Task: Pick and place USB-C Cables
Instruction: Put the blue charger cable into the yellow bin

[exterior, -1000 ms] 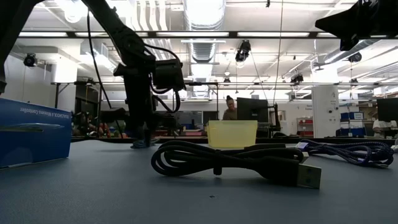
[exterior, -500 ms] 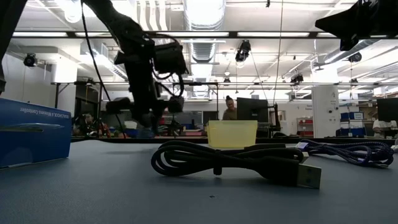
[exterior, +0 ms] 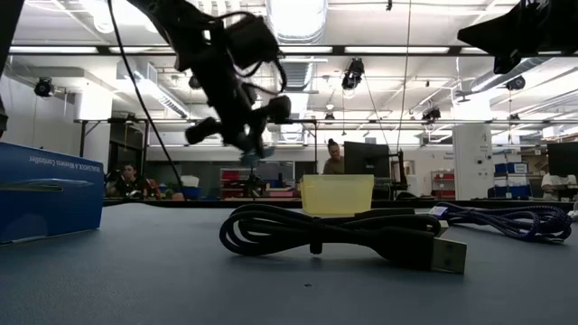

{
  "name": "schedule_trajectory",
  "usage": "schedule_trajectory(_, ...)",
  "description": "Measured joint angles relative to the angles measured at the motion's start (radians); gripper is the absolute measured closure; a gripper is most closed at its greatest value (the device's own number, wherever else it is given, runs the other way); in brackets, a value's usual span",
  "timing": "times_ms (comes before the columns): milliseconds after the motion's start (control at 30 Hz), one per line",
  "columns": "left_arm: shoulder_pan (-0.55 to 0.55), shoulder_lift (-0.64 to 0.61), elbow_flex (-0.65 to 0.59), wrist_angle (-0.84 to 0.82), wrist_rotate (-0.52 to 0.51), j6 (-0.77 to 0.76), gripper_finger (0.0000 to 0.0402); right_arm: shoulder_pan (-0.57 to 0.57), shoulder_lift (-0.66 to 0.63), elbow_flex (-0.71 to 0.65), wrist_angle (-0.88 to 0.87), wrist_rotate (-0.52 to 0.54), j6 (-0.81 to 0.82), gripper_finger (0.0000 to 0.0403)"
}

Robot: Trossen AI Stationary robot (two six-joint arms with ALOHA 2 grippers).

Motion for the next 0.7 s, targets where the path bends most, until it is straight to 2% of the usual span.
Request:
schedule_trajectory(367,-0.037,-0.033,0.002,0.308,0.049,0.148,0.0381,0.0,0.0,0.0,-0.001,0.0,0.0,0.0394)
schedule_trajectory(533,-0.044,-0.033,0.002,0.449,0.137,0.18,0.0381,0.0,0.0,0.0,-0.001,0.0,0.0,0.0394)
schedule_trajectory(700,-0.049,-0.033,0.002,0.531,0.145,0.184,0.0381,0.0,0.0,0.0,0.0,0.0,-0.002,0.0394)
